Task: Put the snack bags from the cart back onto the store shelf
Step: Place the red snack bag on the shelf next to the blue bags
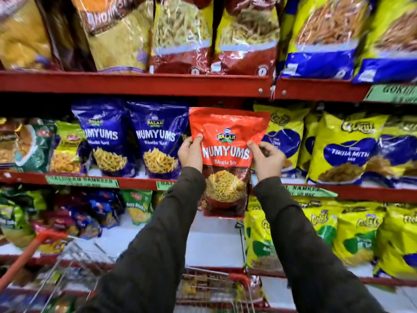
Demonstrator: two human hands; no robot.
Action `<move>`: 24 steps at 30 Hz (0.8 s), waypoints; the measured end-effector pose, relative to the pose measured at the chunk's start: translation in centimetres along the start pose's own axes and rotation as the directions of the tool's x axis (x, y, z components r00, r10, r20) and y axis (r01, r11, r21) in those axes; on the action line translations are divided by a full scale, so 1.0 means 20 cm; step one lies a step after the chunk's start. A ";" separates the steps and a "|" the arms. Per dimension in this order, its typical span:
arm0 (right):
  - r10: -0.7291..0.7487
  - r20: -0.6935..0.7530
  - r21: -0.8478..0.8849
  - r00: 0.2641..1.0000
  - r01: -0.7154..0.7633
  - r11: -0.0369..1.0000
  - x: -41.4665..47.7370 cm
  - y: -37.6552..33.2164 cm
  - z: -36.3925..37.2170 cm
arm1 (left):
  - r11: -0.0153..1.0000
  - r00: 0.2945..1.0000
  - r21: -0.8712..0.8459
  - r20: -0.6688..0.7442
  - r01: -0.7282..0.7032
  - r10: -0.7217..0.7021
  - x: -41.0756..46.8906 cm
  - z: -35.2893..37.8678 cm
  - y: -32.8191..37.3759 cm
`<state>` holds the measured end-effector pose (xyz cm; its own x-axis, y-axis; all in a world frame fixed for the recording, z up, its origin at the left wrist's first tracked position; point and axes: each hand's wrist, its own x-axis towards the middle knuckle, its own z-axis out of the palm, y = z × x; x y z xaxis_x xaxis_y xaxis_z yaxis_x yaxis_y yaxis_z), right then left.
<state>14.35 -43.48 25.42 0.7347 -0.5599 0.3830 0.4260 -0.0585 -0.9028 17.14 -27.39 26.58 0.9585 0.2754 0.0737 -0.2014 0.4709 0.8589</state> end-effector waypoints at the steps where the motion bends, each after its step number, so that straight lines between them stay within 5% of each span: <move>1: 0.013 -0.007 -0.016 1.000 -0.013 1.000 0.06 -0.01 0.03 | 1.000 1.000 0.001 -0.013 0.009 -0.009 0.05 0.04 0.01; 16: 0.093 0.003 -0.140 0.996 -0.092 0.986 0.59 0.11 0.35 | 0.994 0.999 0.105 -0.022 0.035 -0.033 0.59 0.36 -0.07; 24: 0.191 0.090 -0.158 0.977 -0.176 0.972 0.66 0.35 0.41 | 0.935 0.997 0.355 0.067 0.001 -0.027 0.70 0.21 -0.17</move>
<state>31.35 -44.50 25.83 0.8473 -0.4838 0.2192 0.2015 -0.0892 -0.9754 32.02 -28.72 26.80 0.9749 0.2062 0.0846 -0.1154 0.1427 0.9830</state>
